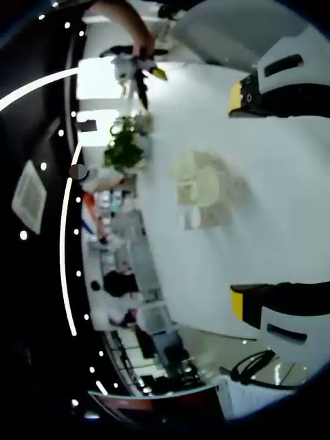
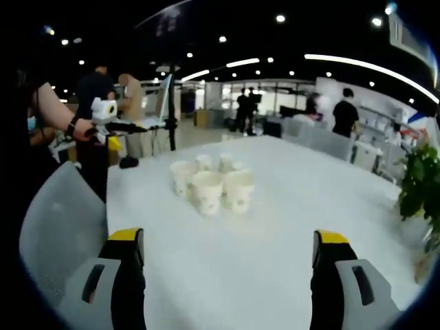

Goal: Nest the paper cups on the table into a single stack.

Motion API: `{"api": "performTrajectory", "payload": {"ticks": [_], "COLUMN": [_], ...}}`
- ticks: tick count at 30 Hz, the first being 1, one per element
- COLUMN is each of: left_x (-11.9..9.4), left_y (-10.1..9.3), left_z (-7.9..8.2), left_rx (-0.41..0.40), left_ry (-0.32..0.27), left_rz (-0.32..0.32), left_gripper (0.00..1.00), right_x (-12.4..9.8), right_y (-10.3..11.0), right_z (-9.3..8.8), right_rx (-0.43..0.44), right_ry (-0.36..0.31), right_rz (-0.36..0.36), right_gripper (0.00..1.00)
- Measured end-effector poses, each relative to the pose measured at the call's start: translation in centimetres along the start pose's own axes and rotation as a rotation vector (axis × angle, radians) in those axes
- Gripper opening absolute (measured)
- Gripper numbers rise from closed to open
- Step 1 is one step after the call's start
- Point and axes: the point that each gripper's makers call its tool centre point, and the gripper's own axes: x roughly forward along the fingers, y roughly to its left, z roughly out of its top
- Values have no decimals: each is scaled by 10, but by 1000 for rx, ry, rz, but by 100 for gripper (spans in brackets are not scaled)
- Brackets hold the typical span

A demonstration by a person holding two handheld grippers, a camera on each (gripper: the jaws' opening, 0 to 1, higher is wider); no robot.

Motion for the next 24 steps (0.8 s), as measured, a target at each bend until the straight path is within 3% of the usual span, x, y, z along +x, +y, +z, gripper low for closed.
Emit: {"api": "performTrajectory", "payload": {"ticks": [24], "left_x": [2], "left_y": [-3], "left_z": [-1], "left_rx": [-15], "left_ry": [-2], "left_rz": [-5], "left_gripper": [100], "right_x": [2], "right_y": [4], "right_z": [0], "right_rx": [1], "right_ry": [-16], "right_rz": [-3], "right_gripper": [100]}}
